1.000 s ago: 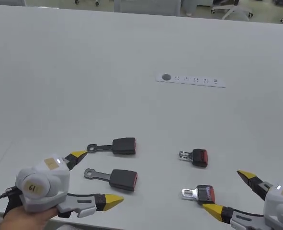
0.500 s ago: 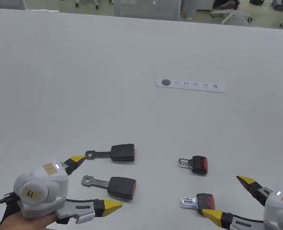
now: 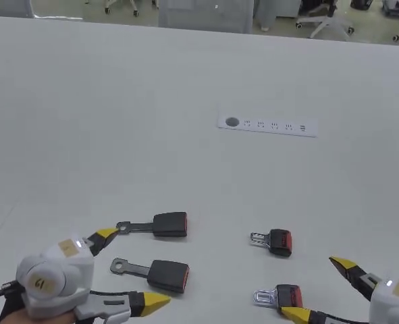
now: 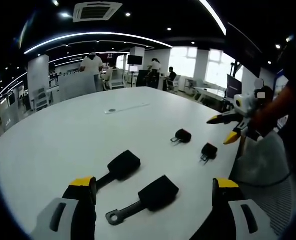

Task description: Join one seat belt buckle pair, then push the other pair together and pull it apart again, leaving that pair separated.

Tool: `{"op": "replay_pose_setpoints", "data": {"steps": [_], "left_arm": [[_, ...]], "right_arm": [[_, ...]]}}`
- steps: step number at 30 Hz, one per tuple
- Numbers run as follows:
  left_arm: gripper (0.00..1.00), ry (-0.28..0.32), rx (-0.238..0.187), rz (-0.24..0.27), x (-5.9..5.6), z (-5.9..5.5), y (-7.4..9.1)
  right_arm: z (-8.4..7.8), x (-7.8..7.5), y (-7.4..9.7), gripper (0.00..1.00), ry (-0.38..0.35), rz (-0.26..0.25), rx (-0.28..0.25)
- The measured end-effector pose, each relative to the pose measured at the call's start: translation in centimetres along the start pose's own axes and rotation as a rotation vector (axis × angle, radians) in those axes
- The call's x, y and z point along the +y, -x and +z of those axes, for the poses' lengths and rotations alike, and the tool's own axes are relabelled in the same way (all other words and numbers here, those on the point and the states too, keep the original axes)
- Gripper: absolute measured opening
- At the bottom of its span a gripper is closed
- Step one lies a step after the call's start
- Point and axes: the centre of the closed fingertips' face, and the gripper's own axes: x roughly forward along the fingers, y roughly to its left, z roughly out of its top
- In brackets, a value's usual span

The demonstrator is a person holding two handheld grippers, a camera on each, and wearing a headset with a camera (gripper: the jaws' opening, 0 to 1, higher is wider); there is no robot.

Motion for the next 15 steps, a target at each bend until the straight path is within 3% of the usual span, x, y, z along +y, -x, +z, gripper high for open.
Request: {"op": "replay_pose_setpoints", "data": {"steps": [15], "left_arm": [[0.99,-0.052,0.026,-0.027,-0.23,-0.5,-0.38]], "right_arm": [[-0.48,0.94,-0.02,0.88,0.039,0.062,0.03]]}}
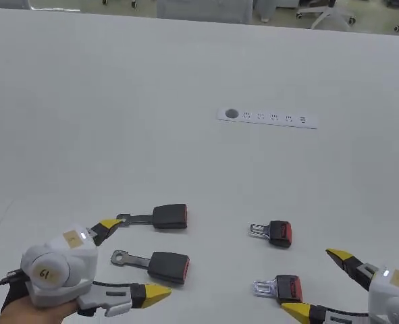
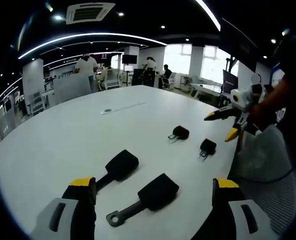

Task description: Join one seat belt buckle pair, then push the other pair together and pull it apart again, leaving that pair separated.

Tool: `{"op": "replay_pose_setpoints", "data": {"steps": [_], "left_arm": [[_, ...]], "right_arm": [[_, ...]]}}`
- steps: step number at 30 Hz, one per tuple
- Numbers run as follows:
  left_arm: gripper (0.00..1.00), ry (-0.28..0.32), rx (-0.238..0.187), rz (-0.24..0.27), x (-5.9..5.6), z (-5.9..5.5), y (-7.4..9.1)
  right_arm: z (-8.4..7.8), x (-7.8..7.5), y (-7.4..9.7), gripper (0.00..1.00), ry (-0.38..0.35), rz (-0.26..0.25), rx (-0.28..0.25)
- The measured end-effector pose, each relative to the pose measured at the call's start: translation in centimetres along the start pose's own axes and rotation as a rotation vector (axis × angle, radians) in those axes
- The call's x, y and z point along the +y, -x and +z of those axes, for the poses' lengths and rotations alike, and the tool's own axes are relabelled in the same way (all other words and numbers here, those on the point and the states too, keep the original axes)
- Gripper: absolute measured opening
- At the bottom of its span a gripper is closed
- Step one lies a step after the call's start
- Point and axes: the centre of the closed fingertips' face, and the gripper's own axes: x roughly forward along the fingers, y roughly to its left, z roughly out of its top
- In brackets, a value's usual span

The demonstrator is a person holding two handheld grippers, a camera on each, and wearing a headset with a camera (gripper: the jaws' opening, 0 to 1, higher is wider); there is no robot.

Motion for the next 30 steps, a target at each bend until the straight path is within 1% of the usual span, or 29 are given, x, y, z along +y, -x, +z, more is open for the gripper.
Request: {"op": "replay_pose_setpoints", "data": {"steps": [2,3,4,5,7,8,11,14,18,20,21,22,23,25,28,29,30], "left_arm": [[0.99,-0.04,0.018,-0.016,-0.1,-0.3,-0.1],[0.99,-0.058,0.028,-0.022,-0.1,-0.5,-0.2],[0.99,-0.07,0.043,-0.034,-0.3,-0.7,-0.4],[0.99,-0.076,0.051,-0.042,-0.3,-0.9,-0.5],[0.98,-0.098,0.067,-0.061,-0.5,-1.2,-0.7],[0.97,-0.12,0.073,-0.072,-0.5,-1.3,-0.8],[0.96,-0.152,0.096,-0.093,-0.7,-1.7,-1.2],[0.94,-0.175,0.118,-0.107,-0.5,-1.9,-1.7],[0.91,-0.203,0.131,-0.128,-0.4,-1.9,-2.3],[0.88,-0.214,0.144,-0.126,-0.1,-2.1,-2.5],[0.86,-0.226,0.16,-0.117,0.2,-2.4,-2.7],[0.84,-0.229,0.164,-0.12,0.3,-2.6,-2.9],[0.82,-0.231,0.169,-0.13,0.2,-2.8,-3.1],[0.81,-0.24,0.186,-0.145,0.1,-3.2,-3.3],[0.8,-0.288,0.231,-0.183,0.0,-4.2,-3.8],[0.78,-0.296,0.234,-0.191,-0.1,-4.2,-3.9],[0.76,-0.311,0.232,-0.209,-0.2,-4.3,-4.1]], "right_arm": [[-0.1,0.2,-0.1,0.88,0.012,0.015,0.01],[-0.4,0.2,-0.2,0.86,0.022,0.026,0.026],[-0.6,0.4,-0.3,0.84,0.026,0.044,0.043],[-0.6,0.5,-0.4,0.81,0.029,0.047,0.045],[-0.7,0.6,-0.6,0.82,0.05,0.06,0.05],[-0.7,0.7,-0.7,0.82,0.056,0.069,0.055],[-0.8,0.8,-1.1,0.82,0.074,0.087,0.069],[-1.0,1.0,-1.4,0.82,0.09,0.111,0.086],[-1.9,1.2,-1.8,0.81,0.127,0.147,0.127],[-2.5,1.1,-1.9,0.8,0.131,0.159,0.155],[-2.6,1.2,-2.0,0.79,0.133,0.167,0.16],[-2.7,1.2,-2.1,0.79,0.133,0.174,0.163],[-2.8,1.2,-2.2,0.79,0.135,0.18,0.165],[-2.9,1.4,-2.3,0.78,0.147,0.199,0.172],[-3.2,1.3,-2.6,0.75,0.156,0.23,0.191],[-3.2,1.3,-2.6,0.74,0.157,0.239,0.193],[-3.2,1.2,-2.7,0.72,0.158,0.25,0.196]]}}
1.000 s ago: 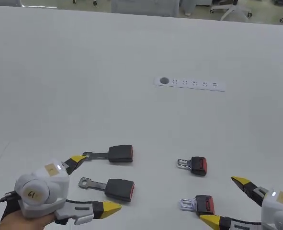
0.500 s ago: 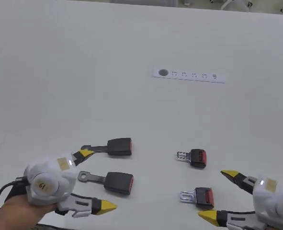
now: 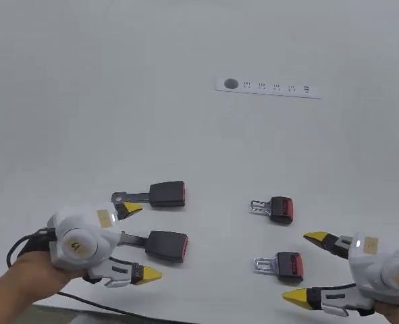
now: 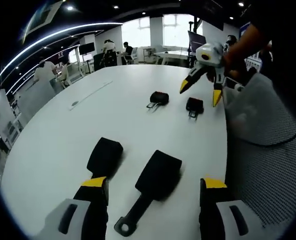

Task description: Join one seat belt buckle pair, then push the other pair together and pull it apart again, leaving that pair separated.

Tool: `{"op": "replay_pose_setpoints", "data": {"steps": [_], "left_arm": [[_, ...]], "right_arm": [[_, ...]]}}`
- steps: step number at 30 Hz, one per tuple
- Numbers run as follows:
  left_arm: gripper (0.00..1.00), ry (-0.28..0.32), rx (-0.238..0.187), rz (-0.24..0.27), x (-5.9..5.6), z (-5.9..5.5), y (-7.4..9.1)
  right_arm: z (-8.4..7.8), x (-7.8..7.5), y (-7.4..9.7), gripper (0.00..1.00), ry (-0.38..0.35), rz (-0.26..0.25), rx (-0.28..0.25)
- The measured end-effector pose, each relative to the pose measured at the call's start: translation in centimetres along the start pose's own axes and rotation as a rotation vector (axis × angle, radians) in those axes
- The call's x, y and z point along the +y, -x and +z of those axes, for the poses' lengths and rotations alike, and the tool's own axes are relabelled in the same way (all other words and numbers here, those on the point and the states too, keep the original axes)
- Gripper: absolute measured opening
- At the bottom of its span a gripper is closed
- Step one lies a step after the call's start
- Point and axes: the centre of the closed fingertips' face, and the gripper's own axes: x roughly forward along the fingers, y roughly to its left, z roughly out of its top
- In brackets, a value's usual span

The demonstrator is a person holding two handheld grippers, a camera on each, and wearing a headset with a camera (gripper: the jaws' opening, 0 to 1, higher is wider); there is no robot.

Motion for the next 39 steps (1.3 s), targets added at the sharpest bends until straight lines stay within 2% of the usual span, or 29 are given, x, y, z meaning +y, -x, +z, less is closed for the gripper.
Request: {"op": "replay_pose_setpoints", "data": {"steps": [1,3,6,9,12,14,18,19,20,22,23,24,25,27,30,32,34,39], "left_arm": [[0.74,-0.004,0.0,-0.012,0.0,0.0,-0.2],[0.73,-0.025,0.044,-0.053,-0.2,-0.6,-0.8],[0.71,-0.052,0.052,-0.075,0.2,-0.7,-1.5],[0.7,-0.128,0.118,-0.106,0.7,-1.5,-2.1],[0.68,-0.129,0.097,-0.127,0.8,-1.3,-2.6],[0.66,-0.159,0.124,-0.137,0.9,-1.6,-2.9],[0.62,-0.161,0.129,-0.164,0.8,-1.9,-3.6],[0.62,-0.169,0.14,-0.176,0.6,-2.1,-3.6],[0.62,-0.217,0.174,-0.197,0.5,-2.6,-3.5],[0.61,-0.196,0.16,-0.188,0.6,-2.5,-3.9],[0.59,-0.18,0.165,-0.202,0.4,-2.7,-4.0],[0.55,-0.2,0.187,-0.217,0.1,-3.2,-4.0],[0.55,-0.23,0.176,-0.225,0.0,-3.1,-3.9],[0.55,-0.208,0.164,-0.229,0.0,-2.8,-4.1],[0.51,-0.218,0.149,-0.234,0.0,-2.7,-4.0],[0.43,-0.226,0.131,-0.25,-0.4,-2.6,-4.0],[0.37,-0.216,0.128,-0.247,-0.4,-2.5,-4.1],[0.35,-0.24,0.138,-0.248,-0.3,-2.4,-4.2]], "right_arm": [[0.0,-0.1,0.0,0.71,0.006,0.004,0.004],[-0.4,-0.6,0.0,0.69,0.023,0.014,0.024],[-0.5,-0.6,-0.1,0.68,0.024,0.052,0.038],[-0.7,-0.7,-0.3,0.67,0.043,0.09,0.06],[-0.9,-0.6,-0.5,0.65,0.056,0.122,0.074],[-1.3,-0.4,-0.6,0.63,0.064,0.147,0.097],[-1.8,-0.3,-0.8,0.58,0.11,0.173,0.128],[-1.8,-0.2,-0.9,0.55,0.117,0.177,0.132],[-1.9,0.0,-1.0,0.53,0.157,0.189,0.14],[-2.3,0.4,-1.3,0.52,0.172,0.201,0.161],[-2.4,0.5,-1.4,0.51,0.175,0.202,0.17],[-2.3,0.4,-1.4,0.5,0.207,0.201,0.156],[-2.3,0.4,-1.4,0.48,0.205,0.202,0.156],[-2.0,0.1,-1.4,0.46,0.181,0.2,0.148],[-2.0,-0.1,-1.4,0.37,0.169,0.203,0.138],[-1.8,-0.2,-1.5,0.36,0.19,0.204,0.128],[-1.7,-0.3,-1.4,0.35,0.163,0.204,0.126],[-1.8,-0.3,-1.4,0.34,0.172,0.193,0.123]]}}
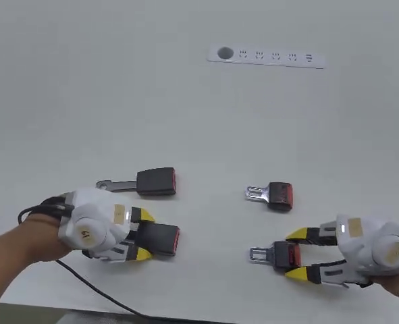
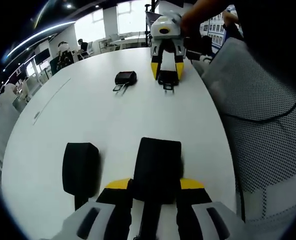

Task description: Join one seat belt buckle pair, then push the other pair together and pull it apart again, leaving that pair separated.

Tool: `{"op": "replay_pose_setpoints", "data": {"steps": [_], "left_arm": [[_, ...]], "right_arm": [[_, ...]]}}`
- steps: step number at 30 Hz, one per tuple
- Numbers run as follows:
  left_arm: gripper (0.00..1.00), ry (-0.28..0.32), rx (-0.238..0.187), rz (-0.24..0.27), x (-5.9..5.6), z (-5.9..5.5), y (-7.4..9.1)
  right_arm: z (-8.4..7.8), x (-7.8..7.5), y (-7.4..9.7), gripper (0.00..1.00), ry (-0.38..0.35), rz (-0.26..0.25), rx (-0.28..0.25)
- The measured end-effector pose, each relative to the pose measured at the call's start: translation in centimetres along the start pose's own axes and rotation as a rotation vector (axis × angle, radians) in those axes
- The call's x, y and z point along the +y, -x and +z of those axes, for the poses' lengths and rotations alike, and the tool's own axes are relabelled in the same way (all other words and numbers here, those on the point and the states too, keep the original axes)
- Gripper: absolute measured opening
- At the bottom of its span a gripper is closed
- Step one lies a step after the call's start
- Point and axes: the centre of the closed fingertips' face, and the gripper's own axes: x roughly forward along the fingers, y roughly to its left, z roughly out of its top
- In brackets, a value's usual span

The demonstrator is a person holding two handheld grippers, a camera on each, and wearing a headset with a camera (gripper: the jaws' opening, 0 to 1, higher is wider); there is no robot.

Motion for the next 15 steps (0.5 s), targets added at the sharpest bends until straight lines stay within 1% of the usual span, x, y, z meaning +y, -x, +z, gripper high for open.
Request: {"op": "replay_pose_setpoints", "data": {"steps": [6,9,10,13,14,15], "left_arm": [[0.35,-0.001,0.004,-0.003,0.0,0.0,0.0],[0.35,0.015,-0.005,0.0,0.0,-0.1,0.1],[0.35,0.013,-0.007,0.001,0.0,-0.1,0.1],[0.35,0.01,0.001,-0.001,0.1,-0.1,0.1],[0.35,0.01,0.004,-0.001,0.0,-0.1,0.0],[0.35,0.012,0.003,0.0,0.0,-0.1,0.1]], "right_arm": [[0.0,0.0,-0.1,0.34,-0.007,0.0,0.005],[0.0,0.1,-0.2,0.34,-0.011,-0.005,0.0],[0.1,0.1,-0.2,0.34,-0.014,-0.007,-0.003],[0.5,0.1,-0.6,0.34,-0.021,-0.011,-0.026],[0.9,0.3,-0.9,0.34,-0.024,-0.011,-0.046],[1.2,0.3,-1.2,0.34,-0.023,-0.014,-0.051]]}}
